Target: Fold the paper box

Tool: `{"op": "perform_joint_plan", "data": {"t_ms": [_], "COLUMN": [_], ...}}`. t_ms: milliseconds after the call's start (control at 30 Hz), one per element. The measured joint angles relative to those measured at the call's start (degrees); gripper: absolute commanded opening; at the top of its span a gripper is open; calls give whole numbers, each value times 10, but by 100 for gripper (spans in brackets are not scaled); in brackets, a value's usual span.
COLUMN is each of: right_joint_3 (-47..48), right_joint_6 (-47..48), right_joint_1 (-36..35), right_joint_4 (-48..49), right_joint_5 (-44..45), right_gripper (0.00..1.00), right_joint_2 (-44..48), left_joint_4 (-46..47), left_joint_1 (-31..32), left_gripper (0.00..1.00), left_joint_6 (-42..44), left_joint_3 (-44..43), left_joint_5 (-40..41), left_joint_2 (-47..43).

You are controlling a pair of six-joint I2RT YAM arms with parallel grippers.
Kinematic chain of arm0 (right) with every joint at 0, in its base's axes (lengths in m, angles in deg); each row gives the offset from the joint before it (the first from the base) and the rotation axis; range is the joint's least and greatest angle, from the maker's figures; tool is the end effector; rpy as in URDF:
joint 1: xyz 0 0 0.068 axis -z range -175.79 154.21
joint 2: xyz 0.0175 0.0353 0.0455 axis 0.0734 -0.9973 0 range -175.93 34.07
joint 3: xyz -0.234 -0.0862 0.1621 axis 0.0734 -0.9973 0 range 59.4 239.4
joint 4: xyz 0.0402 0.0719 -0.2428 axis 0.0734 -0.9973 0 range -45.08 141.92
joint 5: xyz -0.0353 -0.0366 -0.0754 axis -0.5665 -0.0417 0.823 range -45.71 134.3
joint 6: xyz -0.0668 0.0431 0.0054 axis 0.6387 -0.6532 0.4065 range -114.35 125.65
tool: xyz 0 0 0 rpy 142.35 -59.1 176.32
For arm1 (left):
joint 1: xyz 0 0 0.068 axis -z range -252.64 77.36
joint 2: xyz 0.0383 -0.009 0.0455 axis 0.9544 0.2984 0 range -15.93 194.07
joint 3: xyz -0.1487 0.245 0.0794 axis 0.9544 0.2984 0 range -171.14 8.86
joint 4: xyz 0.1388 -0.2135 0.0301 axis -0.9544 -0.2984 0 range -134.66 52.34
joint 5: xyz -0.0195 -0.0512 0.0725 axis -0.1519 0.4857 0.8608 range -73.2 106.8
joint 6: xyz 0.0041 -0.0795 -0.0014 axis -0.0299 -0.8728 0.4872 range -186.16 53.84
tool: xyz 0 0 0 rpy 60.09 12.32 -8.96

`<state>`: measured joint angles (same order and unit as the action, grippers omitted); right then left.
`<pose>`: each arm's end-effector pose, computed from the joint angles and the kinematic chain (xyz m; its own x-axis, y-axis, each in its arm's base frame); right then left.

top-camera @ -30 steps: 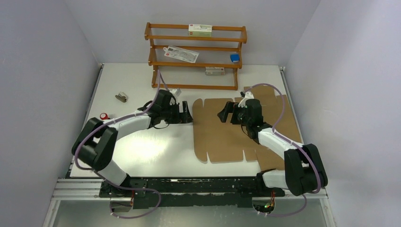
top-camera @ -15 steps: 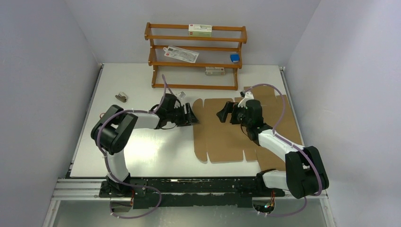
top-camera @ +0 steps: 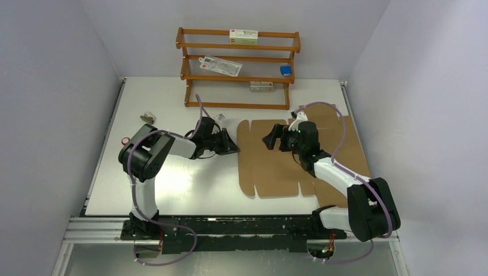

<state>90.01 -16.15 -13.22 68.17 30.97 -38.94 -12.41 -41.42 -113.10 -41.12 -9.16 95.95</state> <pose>0.2618 0.0987 0.2109 -0.5719 0.1992 -0.7957 -0.2977 0.8535 0.4277 0.3286 -0.2343 0.1180 -0.9084 -0.2176 -0.3569 0.1503 0.6268 -0.7646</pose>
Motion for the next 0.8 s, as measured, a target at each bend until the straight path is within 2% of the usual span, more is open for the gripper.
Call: {"op": "perform_joint_plan", "data": {"t_ms": [100,333,500,667,800], "right_joint_3": [0,0,0,0,2], "right_joint_6": [0,2,2,4,6], "right_joint_1": [0,-1,-1,-1,-2], "right_joint_4": [-1,-9,-16,-41,-63], "right_joint_5": [0,-2,-3,-2,8], "right_gripper": [100,100,100,100,100], "right_joint_2": [0,4,21,51,77], "left_joint_4": [11,50,36,-5,-84], "left_joint_1": [-5,-12,-30,-64,-71], "left_gripper": [6,5,5,5,5], "left_joint_6": [-6,-20,-17,-3,21], "left_joint_3": [12,41,82,145,182], "left_joint_5": [-2,-12,-12,-1,37], "left_joint_2": [0,-6,-45,-135,-253]}}
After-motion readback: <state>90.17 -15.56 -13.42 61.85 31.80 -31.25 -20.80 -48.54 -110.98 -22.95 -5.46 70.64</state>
